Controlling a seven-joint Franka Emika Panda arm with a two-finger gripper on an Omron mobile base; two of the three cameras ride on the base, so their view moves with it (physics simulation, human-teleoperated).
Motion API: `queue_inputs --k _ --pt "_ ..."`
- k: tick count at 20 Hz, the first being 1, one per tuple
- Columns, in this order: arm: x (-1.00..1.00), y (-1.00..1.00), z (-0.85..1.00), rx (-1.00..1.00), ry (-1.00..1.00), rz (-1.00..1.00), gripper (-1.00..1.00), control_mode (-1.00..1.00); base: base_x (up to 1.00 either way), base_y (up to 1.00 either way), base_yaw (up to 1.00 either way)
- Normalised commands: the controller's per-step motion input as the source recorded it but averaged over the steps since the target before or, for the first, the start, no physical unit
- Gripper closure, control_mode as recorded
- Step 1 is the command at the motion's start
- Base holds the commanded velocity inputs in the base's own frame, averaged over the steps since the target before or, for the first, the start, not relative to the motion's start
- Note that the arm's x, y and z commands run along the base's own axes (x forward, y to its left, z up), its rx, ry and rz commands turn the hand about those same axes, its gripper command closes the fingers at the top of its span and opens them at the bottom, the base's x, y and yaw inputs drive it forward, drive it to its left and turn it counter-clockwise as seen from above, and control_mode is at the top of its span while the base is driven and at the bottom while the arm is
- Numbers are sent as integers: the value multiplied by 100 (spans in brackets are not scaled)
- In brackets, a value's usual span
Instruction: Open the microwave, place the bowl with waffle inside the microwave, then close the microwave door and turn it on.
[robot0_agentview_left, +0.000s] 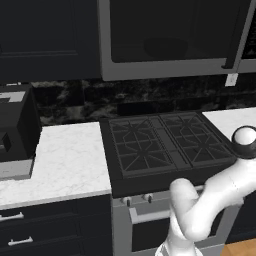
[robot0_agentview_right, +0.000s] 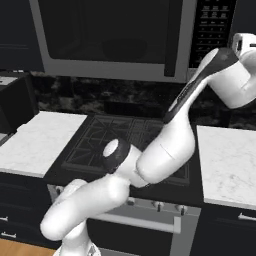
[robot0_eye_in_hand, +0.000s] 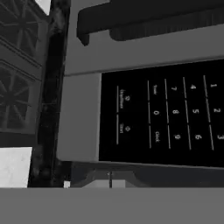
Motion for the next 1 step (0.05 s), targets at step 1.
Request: queue_inputs --k 1 --pt "-100 42 -61 0 -5 0 100 -100 0 0 0"
